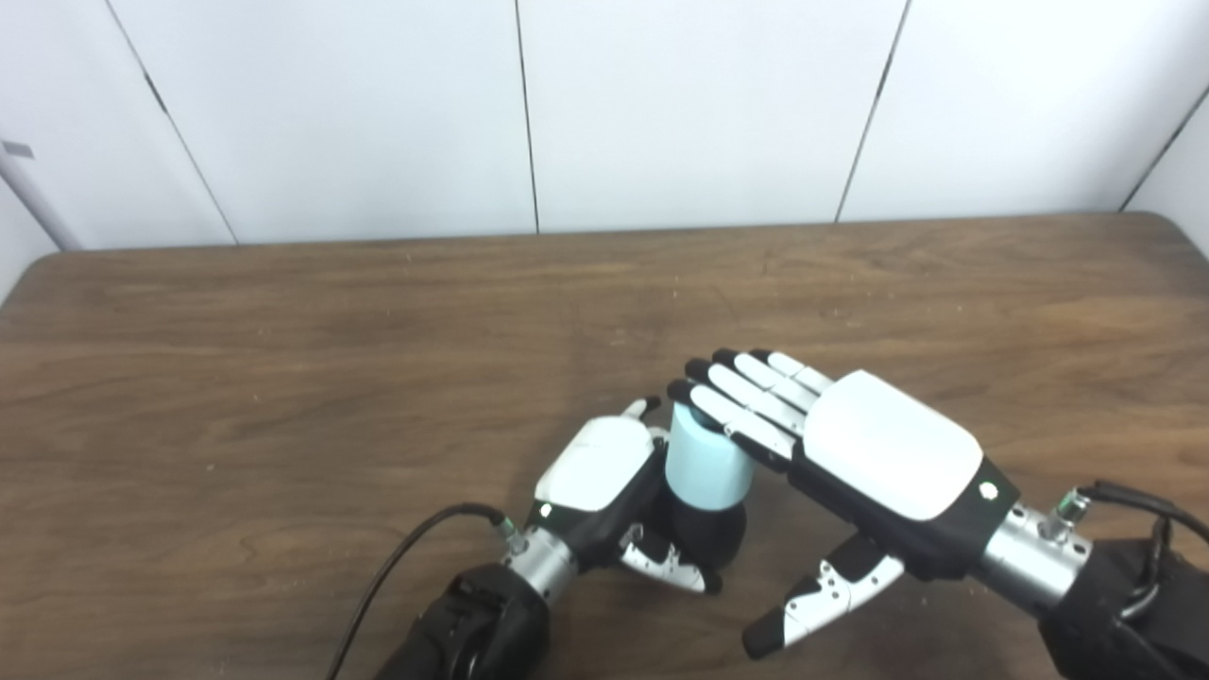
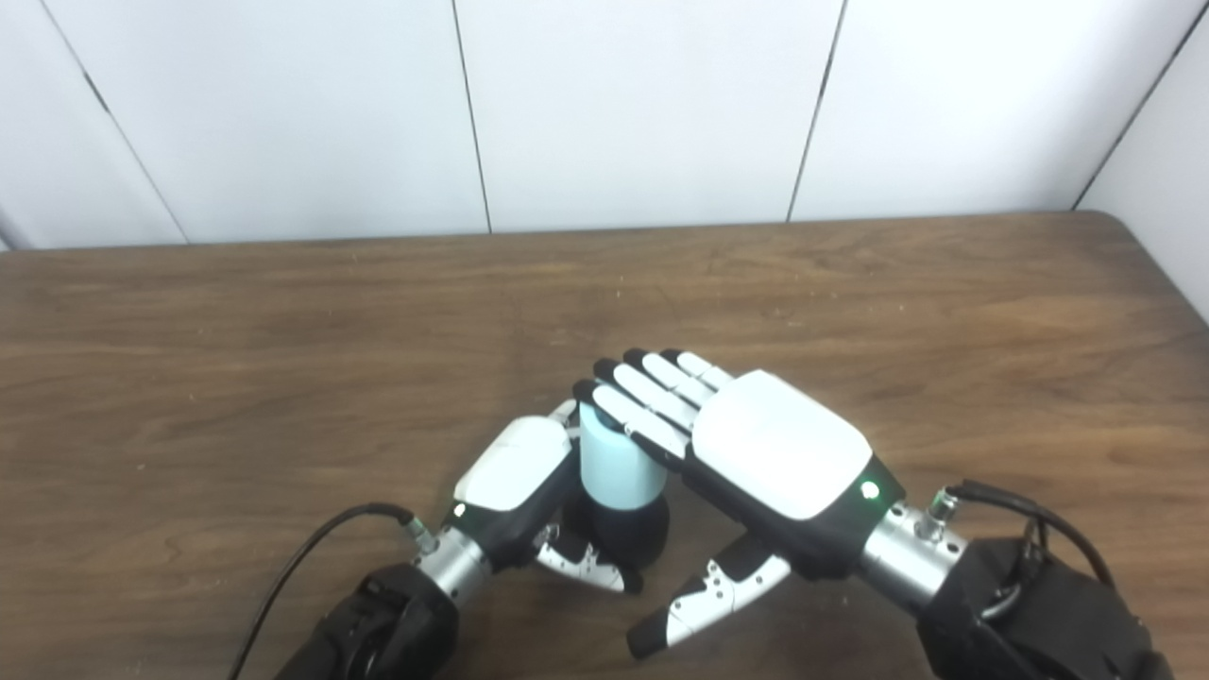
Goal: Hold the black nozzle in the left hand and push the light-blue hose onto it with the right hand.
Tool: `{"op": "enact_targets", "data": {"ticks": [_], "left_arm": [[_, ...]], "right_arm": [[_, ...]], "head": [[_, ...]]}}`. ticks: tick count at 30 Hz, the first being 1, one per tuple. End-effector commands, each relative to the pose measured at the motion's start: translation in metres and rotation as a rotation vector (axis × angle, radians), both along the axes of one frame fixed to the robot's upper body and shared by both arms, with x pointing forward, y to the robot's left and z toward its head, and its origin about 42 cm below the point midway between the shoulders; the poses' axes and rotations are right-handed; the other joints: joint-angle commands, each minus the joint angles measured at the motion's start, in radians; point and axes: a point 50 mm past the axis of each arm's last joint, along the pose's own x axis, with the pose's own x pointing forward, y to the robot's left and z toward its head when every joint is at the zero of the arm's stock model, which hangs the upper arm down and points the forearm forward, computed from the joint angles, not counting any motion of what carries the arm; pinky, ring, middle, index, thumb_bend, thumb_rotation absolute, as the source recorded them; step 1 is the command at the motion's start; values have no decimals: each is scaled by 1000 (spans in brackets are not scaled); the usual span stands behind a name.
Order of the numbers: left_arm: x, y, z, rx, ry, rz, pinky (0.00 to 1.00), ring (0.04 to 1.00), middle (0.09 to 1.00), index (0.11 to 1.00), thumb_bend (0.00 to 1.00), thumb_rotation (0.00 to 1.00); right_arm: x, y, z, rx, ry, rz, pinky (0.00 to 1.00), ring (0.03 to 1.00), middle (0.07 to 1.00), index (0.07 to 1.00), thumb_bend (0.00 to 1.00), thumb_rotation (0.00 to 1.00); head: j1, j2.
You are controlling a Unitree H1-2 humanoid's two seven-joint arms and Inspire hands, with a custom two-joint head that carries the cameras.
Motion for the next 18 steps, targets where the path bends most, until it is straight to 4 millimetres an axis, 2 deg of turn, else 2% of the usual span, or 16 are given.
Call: {"op": "enact_targets", "data": {"ticks": [1,12,18], "left_arm": [[-11,15,-33,140,142,-3,1000,677,485,494,521,0],[-10,13,-33,142,136,-9,1000,677,485,494,521,0],[-10,14,-34,140,136,-11,1000,676,486,494,521,0]], "right_arm": [[-1,-4,-16,-75,122,3,981,1000,1000,992,675,949],[-1,-1,-13,-78,123,17,981,1000,1000,992,673,949],[2,-3,1,-68,94,16,981,1000,1000,991,674,949]], "head": [[0,1],[1,2],[1,-1]]}}
